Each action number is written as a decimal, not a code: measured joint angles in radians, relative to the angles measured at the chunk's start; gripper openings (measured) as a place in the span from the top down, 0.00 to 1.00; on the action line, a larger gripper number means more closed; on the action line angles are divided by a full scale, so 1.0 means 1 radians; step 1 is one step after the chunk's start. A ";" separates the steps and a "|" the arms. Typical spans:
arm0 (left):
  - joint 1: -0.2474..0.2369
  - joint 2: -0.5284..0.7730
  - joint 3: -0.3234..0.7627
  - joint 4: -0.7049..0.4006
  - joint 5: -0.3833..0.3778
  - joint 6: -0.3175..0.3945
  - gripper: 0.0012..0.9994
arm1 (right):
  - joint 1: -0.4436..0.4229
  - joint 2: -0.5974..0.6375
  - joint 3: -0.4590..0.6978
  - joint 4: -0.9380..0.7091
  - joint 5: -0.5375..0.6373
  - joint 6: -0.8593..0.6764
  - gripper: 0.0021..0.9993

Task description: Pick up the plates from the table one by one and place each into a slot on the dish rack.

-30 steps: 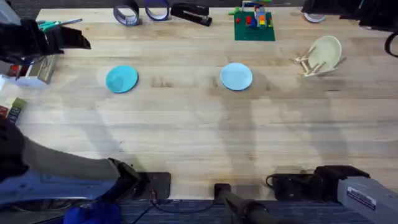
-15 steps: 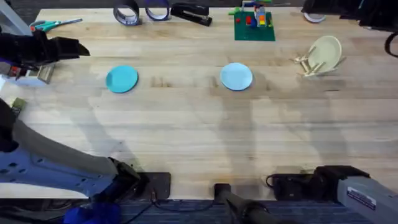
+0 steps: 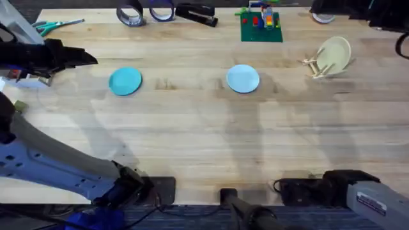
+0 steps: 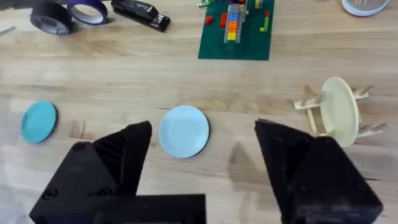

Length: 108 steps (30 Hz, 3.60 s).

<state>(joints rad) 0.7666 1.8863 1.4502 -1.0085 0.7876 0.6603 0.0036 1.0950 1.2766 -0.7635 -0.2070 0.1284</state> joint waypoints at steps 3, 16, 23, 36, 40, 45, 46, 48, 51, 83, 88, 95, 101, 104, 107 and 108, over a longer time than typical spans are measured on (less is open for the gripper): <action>0.000 0.029 0.001 -0.006 0.007 0.015 0.96 | 0.000 0.000 0.000 0.000 0.000 0.000 0.00; 0.000 0.138 0.001 -0.012 0.013 0.037 0.96 | 0.000 0.000 0.000 0.000 0.000 0.002 0.00; 0.000 0.138 0.001 -0.014 0.013 0.040 0.96 | 0.000 0.000 0.000 0.000 0.000 0.003 0.00; 0.000 0.138 0.001 -0.040 0.002 0.040 0.96 | 0.000 0.000 0.000 0.000 0.000 0.003 0.00; 0.000 0.138 0.001 -0.055 0.001 0.040 0.96 | 0.000 0.000 0.000 0.000 0.000 0.003 0.00; 0.000 0.138 0.001 -0.069 -0.004 0.040 0.96 | 0.000 0.000 0.000 0.000 0.000 0.003 0.00; 0.000 0.138 0.001 -0.069 -0.008 0.040 0.96 | 0.000 0.000 0.000 0.000 0.000 0.003 0.00; 0.000 0.138 0.001 -0.069 -0.017 0.040 0.96 | 0.000 0.000 0.000 0.000 0.000 0.003 0.00; 0.000 0.138 0.001 -0.068 -0.025 0.040 0.96 | 0.000 0.000 0.000 0.000 0.000 0.003 0.00; 0.007 0.308 0.030 -0.052 0.081 0.039 0.96 | 0.000 0.000 0.000 0.000 0.000 0.003 0.00; 0.007 0.308 0.030 -0.052 0.084 0.039 0.96 | 0.000 0.000 0.000 0.000 -0.009 0.068 0.00; 0.007 0.308 0.030 -0.055 0.084 0.039 0.96 | 0.031 0.052 0.006 0.002 -0.087 0.226 0.00; 0.007 0.308 0.030 -0.055 0.084 0.039 0.96 | 0.180 0.189 0.006 0.060 -0.136 0.288 0.00; 0.007 0.308 0.030 -0.055 0.084 0.039 0.96 | 0.282 0.266 0.006 0.143 -0.147 0.305 0.00; 0.007 0.308 0.030 -0.056 0.084 0.039 0.96 | 0.377 0.341 0.006 0.257 -0.155 0.350 0.00; 0.007 0.308 0.030 -0.057 0.084 0.039 0.96 | 0.404 0.364 0.006 0.295 -0.157 0.375 0.00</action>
<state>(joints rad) 0.7734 2.1944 1.4803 -1.0653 0.8711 0.6994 0.4078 1.4590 1.2827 -0.4690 -0.3635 0.5033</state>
